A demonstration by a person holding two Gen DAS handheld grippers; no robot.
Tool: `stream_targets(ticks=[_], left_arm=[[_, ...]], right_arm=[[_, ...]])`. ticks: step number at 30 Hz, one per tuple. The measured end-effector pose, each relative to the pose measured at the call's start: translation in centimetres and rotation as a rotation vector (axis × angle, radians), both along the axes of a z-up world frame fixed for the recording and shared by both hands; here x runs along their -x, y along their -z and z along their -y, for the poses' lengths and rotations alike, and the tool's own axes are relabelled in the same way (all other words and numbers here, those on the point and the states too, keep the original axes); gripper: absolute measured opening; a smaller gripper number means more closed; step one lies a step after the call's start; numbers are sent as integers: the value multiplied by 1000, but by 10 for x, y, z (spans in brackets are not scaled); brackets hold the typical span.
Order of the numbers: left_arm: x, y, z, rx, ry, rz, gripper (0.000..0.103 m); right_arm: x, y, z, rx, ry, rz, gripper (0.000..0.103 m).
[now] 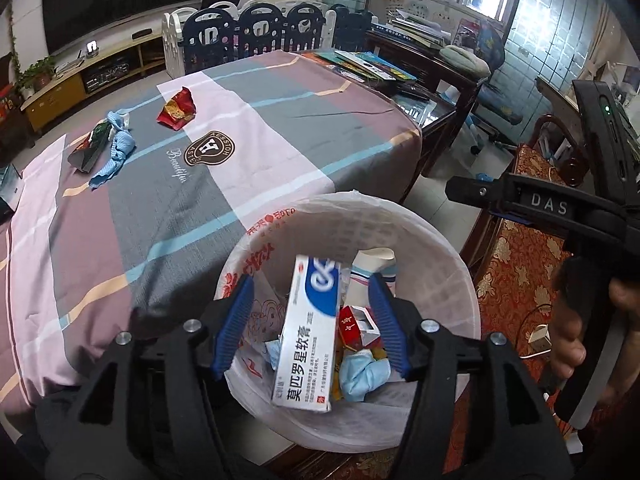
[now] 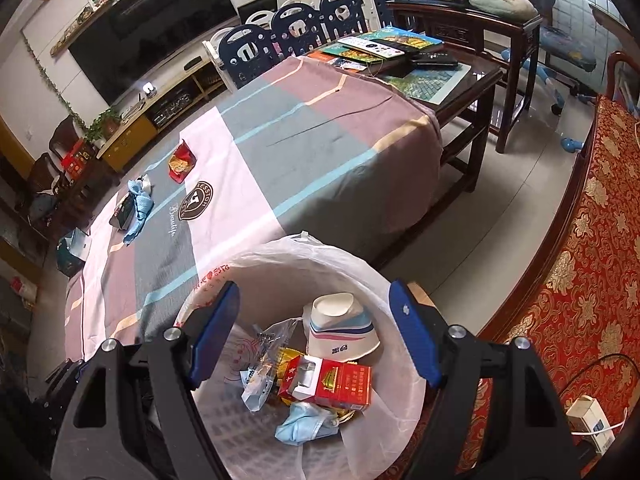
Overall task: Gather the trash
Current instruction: 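Carry the pack and box over the wastebasket and open both grippers, then grasp the blue knotted cloth with the right gripper while the left gripper grasps the green snack bag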
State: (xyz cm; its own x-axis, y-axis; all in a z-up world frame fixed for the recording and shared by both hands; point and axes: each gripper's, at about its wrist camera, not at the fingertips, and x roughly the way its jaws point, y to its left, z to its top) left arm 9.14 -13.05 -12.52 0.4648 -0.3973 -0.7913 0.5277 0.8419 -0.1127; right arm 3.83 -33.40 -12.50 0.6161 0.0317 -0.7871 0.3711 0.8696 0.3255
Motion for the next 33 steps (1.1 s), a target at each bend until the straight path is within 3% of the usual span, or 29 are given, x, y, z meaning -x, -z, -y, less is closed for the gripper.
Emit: stream_targets(ticks=[5, 9, 11, 13, 18, 27, 33], left_arm=[[-6, 0, -10, 6, -47, -4, 76], [-18, 4, -36, -10, -187, 3, 75], [-27, 6, -54, -18, -266, 4, 59], [-36, 9, -72, -14, -331, -11, 50], [-52, 15, -119, 36, -469, -53, 47], [-69, 22, -205, 59, -710, -38, 51], [-78, 28, -253, 49, -804, -29, 61]], right_arm=[[-3, 0, -7, 7, -13, 1, 76], [-10, -1, -15, 24, -32, 4, 76], [-15, -1, -21, 23, -46, 6, 76], [-22, -3, -29, 21, -66, 11, 76], [-42, -9, -58, 71, -127, 31, 76], [-158, -8, -151, 92, -349, 120, 75], [-256, 15, -234, 142, -476, 106, 75]])
